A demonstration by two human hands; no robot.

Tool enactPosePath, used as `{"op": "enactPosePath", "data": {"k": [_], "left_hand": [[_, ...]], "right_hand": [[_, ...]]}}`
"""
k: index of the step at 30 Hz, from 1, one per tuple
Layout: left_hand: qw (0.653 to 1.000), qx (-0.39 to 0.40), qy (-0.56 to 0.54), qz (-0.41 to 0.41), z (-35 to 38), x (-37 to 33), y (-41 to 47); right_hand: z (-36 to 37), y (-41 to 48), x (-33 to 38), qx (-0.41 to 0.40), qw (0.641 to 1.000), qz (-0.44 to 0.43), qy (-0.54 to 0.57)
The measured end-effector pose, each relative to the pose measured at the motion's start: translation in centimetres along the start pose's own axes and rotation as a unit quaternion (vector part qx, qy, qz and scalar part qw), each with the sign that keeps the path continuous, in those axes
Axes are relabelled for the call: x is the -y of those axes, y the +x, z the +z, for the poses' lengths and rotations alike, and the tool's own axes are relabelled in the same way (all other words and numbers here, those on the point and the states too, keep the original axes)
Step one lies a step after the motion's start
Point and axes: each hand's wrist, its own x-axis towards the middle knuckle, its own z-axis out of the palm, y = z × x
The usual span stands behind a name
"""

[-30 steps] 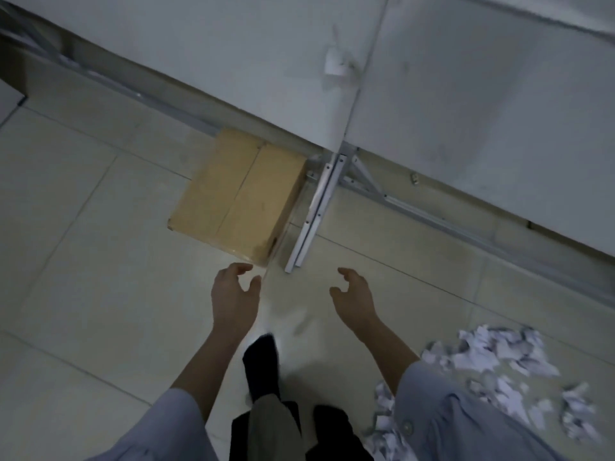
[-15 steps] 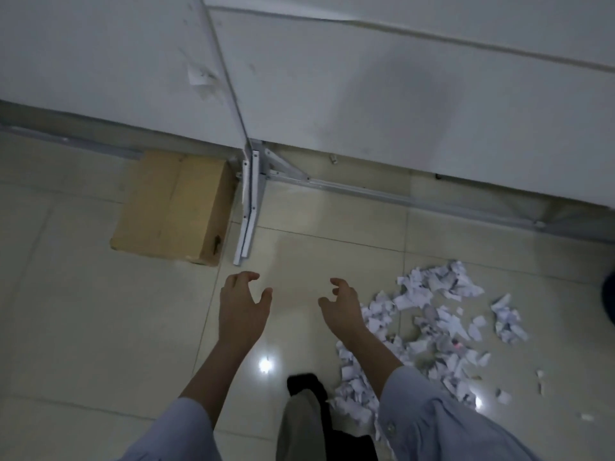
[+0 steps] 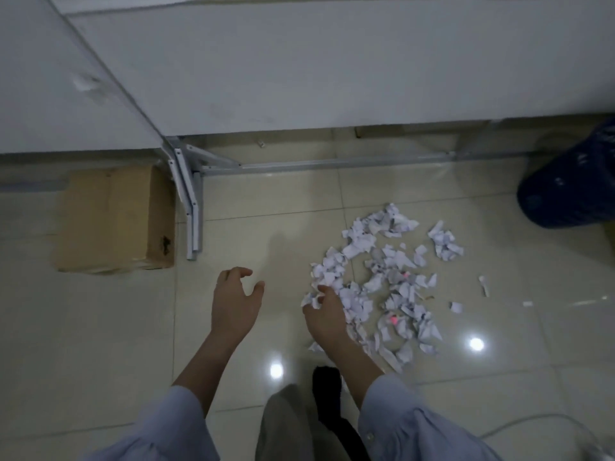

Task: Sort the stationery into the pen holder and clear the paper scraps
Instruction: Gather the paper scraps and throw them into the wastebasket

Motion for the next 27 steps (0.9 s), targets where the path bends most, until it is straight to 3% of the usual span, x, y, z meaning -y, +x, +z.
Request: {"op": "enactPosePath", "data": {"k": [13, 27], "left_hand": [[0.997, 0.055, 0.038, 0.036, 10.8, -8.1, -6.1], [0.997, 0.039, 0.034, -0.057, 20.8, -12.7, -11.9]], "right_hand": [[-13.4, -1.7, -10.9, -0.023, 0.997, 0.042, 0.060], [-28.9, 2.8, -18.7, -0.022, 0.999, 0.042, 0.008]]}}
